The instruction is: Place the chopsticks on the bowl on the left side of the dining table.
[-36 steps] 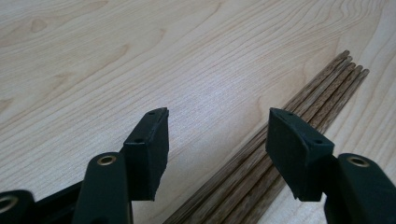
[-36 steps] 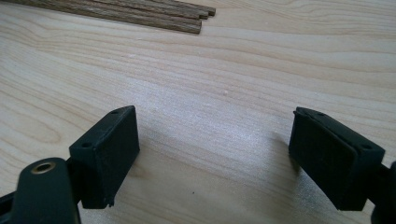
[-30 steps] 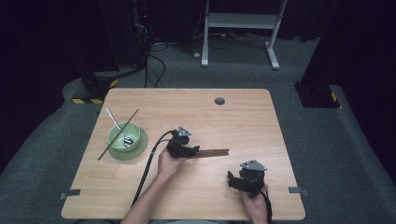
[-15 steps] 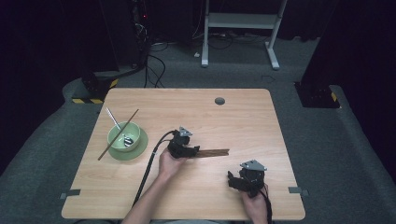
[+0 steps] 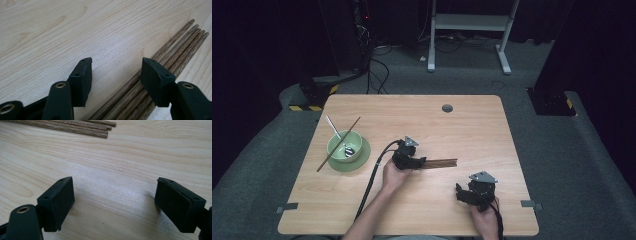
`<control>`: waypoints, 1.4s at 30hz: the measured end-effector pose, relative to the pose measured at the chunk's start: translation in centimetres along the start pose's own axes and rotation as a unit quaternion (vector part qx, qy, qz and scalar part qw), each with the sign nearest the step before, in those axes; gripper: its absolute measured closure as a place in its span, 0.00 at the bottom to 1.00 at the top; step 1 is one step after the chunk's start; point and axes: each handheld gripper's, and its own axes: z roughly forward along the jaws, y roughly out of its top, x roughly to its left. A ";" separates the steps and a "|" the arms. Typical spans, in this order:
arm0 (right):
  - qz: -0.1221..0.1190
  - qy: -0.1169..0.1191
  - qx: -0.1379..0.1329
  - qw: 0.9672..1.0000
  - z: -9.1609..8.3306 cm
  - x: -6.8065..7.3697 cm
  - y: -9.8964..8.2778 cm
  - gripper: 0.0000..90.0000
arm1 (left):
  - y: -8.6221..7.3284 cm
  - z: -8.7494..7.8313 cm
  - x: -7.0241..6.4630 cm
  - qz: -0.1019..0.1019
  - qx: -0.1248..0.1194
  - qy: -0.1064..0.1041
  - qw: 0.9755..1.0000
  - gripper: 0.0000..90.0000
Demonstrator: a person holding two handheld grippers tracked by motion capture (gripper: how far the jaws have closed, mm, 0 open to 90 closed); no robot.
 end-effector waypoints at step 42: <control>-0.003 0.001 0.000 1.000 0.0 0.0 0.0 0.18 | 1.2 0.5 1.0 0.032 0.021 0.031 0.999 0.70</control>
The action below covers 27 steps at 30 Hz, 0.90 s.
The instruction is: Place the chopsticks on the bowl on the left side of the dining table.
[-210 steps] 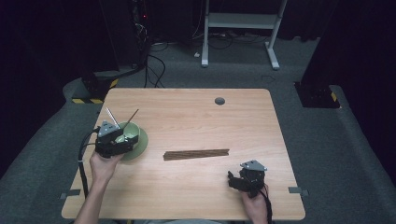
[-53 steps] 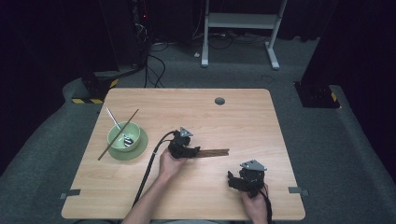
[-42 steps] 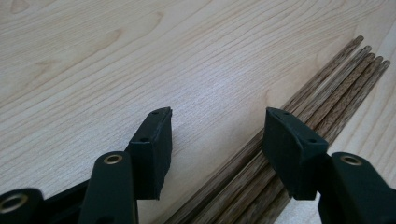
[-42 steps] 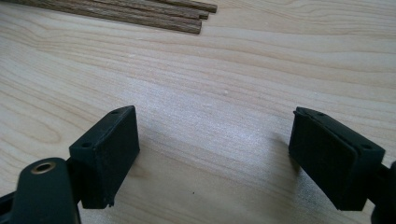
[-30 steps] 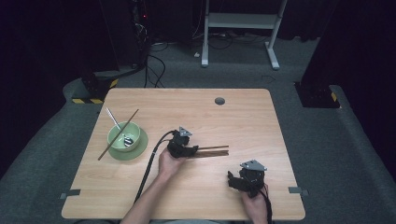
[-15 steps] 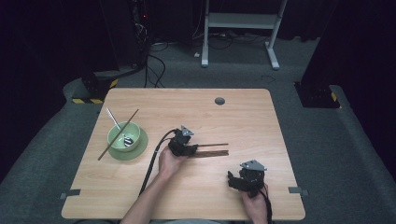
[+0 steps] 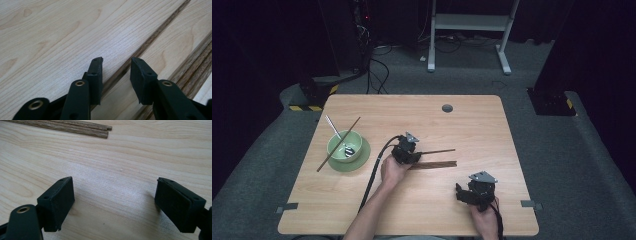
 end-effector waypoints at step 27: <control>-0.001 0.000 -0.001 1.000 0.0 0.0 0.0 0.18 | -0.2 0.0 1.0 0.004 -0.009 -0.006 1.000 0.81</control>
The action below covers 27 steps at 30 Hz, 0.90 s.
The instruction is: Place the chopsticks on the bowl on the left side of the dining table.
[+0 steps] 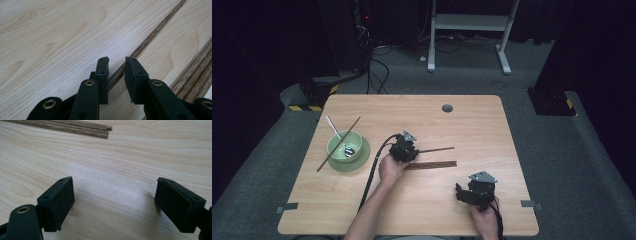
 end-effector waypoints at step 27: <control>0.001 0.000 0.000 1.000 0.0 0.0 0.0 0.18 | -0.2 -0.5 1.3 -0.004 0.012 0.004 1.000 0.83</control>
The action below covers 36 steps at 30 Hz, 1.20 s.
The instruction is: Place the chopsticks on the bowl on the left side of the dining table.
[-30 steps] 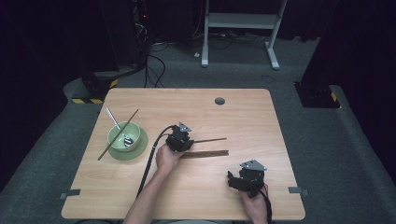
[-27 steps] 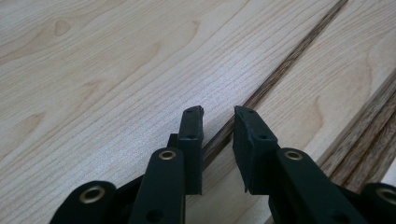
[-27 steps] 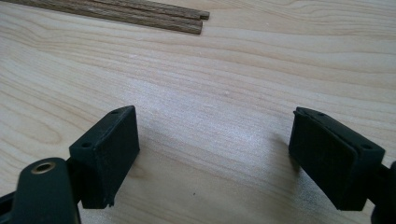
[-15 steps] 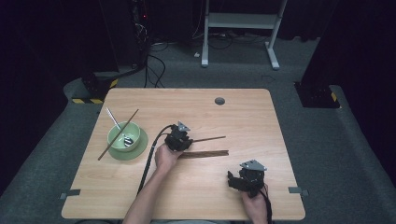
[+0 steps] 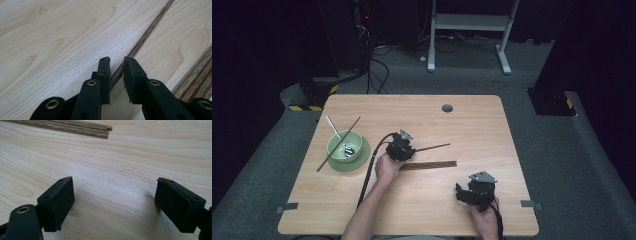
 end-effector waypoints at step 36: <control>0.001 -0.001 0.000 1.000 0.0 0.0 0.0 0.18 | -2.8 -2.1 2.6 -0.020 -0.010 0.026 0.999 0.89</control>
